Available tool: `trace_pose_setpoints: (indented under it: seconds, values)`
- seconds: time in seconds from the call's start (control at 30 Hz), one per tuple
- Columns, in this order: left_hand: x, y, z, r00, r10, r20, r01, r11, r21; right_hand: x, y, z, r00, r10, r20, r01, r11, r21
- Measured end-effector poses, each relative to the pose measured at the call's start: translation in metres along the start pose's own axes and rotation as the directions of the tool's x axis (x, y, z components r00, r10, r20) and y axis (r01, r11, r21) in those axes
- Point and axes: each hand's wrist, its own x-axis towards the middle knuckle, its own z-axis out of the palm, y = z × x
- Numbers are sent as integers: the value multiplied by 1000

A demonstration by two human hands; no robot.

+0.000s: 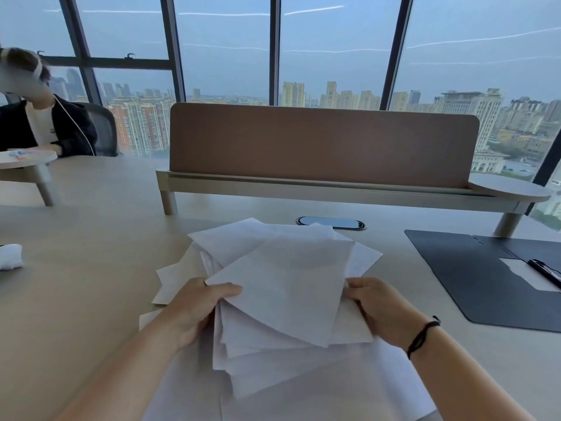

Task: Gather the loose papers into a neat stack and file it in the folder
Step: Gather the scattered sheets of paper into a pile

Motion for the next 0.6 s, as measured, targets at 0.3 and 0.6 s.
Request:
trace_pose_setpoints:
  seconds: [0.3, 0.6]
  values:
    - [-13, 5, 2, 978, 64, 197, -105, 973, 206, 8, 6, 18, 996, -84, -14, 84, 996, 1]
    - [-5, 0, -1, 995, 82, -58, -68, 973, 221, 17, 5, 17, 918, -370, -143, 270, 848, -456]
